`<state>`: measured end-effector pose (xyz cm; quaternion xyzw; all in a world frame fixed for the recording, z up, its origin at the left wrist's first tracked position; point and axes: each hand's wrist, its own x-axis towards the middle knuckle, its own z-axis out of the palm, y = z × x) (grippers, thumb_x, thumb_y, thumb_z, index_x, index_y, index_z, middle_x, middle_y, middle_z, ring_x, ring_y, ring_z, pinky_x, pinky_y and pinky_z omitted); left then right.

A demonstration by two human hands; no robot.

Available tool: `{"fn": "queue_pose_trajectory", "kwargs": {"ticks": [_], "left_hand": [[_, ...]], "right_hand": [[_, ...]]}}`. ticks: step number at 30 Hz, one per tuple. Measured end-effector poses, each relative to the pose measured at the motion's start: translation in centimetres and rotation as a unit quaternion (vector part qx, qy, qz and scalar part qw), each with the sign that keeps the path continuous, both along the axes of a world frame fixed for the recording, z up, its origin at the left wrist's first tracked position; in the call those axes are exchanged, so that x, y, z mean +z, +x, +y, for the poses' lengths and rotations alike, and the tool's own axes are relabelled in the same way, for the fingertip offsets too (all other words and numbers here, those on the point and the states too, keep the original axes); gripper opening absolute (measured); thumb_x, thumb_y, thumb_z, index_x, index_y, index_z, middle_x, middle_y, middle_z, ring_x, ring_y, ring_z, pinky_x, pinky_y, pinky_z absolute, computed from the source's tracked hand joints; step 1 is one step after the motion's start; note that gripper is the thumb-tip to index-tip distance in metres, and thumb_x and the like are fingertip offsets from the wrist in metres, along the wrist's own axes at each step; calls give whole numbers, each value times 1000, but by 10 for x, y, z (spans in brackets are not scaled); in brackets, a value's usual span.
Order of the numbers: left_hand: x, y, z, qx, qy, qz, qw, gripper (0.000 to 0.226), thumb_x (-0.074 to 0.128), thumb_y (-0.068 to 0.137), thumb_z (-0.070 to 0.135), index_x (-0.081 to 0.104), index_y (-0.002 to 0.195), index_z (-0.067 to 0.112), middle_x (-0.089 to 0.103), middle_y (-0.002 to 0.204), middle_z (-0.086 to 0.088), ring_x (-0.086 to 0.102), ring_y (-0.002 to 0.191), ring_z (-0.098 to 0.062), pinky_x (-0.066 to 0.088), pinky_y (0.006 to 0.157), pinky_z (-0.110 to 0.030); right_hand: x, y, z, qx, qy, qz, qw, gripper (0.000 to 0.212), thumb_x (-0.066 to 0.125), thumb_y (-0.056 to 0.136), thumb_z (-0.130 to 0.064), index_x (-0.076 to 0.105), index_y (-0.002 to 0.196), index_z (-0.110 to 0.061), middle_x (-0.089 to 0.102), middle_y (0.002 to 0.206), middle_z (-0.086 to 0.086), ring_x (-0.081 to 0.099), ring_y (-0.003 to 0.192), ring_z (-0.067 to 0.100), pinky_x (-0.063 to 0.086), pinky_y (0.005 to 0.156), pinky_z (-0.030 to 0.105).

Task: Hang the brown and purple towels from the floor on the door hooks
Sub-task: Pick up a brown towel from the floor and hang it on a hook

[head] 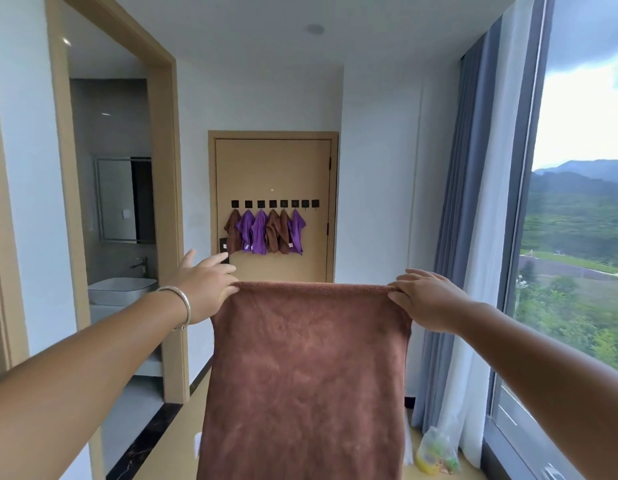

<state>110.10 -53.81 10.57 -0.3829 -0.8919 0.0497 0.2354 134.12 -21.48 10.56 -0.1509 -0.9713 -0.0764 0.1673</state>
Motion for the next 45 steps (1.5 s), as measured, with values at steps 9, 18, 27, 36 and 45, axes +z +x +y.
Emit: {"fn": "queue_pose_trajectory", "kwargs": {"ticks": [9,18,27,36,45], "left_hand": [[-3,-151,45,-12,-1,-7,1000,40,22,103,37,50,132,40,34,151,16,4,146,-8,-5,115,-54],[-38,-271,106,-3,-38,-26,999,40,22,103,37,47,134,40,30,152,16,1,146,-8,-5,115,-54],[-36,-400,219,25,-31,-43,998,41,20,104,38,50,131,40,33,150,18,5,146,-8,-3,115,-54],[-21,-502,314,41,-14,-46,998,41,20,104,35,47,136,36,35,147,21,5,146,-7,-1,116,-53],[-41,-632,382,47,-47,-52,996,43,19,104,38,40,142,37,29,153,17,2,146,-6,-2,117,-52]], "right_hand": [[-1,-142,42,-8,-7,11,1000,46,19,103,-45,53,131,-36,53,134,-16,26,142,15,19,117,37],[-32,-263,112,1,-22,-36,999,46,19,103,-47,54,131,-35,53,133,-15,26,141,14,21,116,36],[-28,-406,236,20,-34,-30,999,46,20,102,-47,52,134,-36,48,141,-15,19,145,14,16,118,37],[-17,-529,340,35,-48,-19,998,45,21,102,-46,54,130,-36,50,138,-18,20,144,13,20,116,35],[-46,-655,406,33,-58,-50,997,47,22,102,-46,61,118,-26,58,125,-12,21,143,13,24,114,35]]}}
